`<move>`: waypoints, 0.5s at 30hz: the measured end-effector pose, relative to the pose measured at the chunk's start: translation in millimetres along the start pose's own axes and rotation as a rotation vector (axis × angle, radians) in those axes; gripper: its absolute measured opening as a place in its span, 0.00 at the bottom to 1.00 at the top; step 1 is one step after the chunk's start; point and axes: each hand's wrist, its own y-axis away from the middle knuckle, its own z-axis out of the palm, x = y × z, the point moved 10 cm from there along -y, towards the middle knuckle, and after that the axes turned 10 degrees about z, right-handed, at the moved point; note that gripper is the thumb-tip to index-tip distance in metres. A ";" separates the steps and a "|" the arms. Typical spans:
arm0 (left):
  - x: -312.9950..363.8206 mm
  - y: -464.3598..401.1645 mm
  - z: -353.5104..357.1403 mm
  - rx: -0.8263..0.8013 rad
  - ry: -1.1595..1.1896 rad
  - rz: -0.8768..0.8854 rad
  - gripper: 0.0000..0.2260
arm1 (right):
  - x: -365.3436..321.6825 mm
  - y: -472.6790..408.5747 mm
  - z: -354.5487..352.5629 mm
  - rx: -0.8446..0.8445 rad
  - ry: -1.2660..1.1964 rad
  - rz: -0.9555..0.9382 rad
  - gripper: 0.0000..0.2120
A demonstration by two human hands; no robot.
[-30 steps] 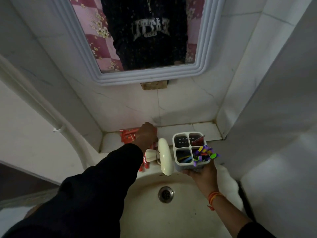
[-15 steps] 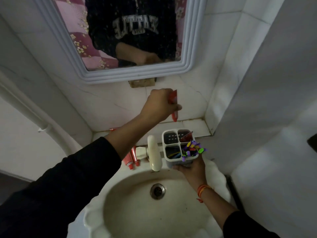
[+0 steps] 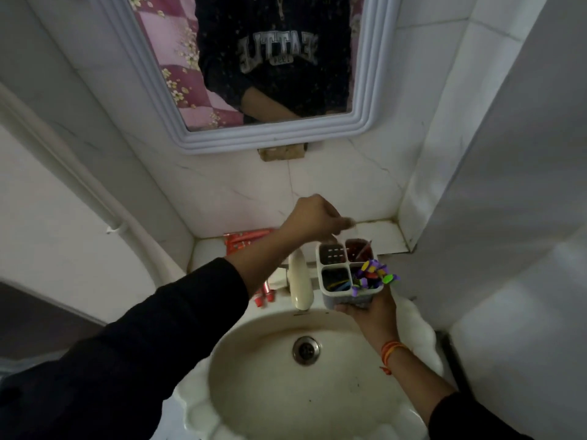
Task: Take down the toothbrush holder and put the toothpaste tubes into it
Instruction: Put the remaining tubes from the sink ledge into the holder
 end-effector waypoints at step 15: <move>-171.7 -9.7 -24.7 -0.100 -0.697 -0.102 0.15 | 1.6 1.4 4.8 -0.006 -0.138 -0.018 0.32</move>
